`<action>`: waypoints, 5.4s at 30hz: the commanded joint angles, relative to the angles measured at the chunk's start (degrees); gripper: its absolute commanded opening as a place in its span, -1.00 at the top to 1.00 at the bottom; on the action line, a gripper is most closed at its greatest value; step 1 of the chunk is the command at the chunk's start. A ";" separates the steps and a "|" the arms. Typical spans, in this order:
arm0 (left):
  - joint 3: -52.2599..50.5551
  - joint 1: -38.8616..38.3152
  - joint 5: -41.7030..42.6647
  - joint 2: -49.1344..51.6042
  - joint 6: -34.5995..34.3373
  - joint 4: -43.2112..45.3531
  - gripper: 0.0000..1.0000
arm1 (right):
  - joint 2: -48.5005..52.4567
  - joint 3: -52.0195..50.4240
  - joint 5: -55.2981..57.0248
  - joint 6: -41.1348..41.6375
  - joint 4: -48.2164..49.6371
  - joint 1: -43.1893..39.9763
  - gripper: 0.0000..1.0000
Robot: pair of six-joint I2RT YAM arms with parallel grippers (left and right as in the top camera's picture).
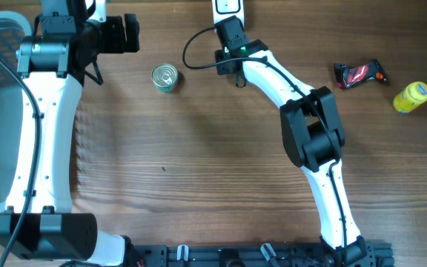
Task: Scan the item barcode
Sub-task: 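Grasp the Kleenex pack with the right gripper and lift it, then hold the Kleenex pack's barcode up in front of the white scanner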
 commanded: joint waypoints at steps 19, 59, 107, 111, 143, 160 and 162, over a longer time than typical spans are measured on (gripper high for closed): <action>-0.02 0.26 -0.33 -0.09 0.63 0.46 -1.00 | 2.14 -1.55 -7.96 -15.45 -32.85 0.04 -1.00; -1.22 0.28 -0.37 0.74 0.70 -0.17 -1.00 | -6.21 -1.55 -8.04 66.93 -29.00 -0.24 -1.00; -2.34 0.26 -2.45 0.85 0.42 1.03 -1.00 | -4.76 -1.57 -3.39 -12.22 29.03 -1.42 -0.24; -2.34 0.26 -2.47 0.85 0.44 1.07 -1.00 | -0.92 -1.57 -3.56 -19.85 38.38 -1.42 -0.25; -2.34 0.26 -2.47 0.85 0.44 -1.53 -1.00 | 11.69 -1.60 -2.19 -31.19 64.78 -1.79 -0.20; -2.34 0.26 -2.49 0.85 0.46 -1.55 -1.00 | 4.55 -1.60 6.40 -42.36 58.62 5.99 -0.31; -2.34 0.26 -2.49 0.85 0.46 -1.53 -1.00 | 2.43 -1.60 8.07 -43.82 54.71 5.99 -0.29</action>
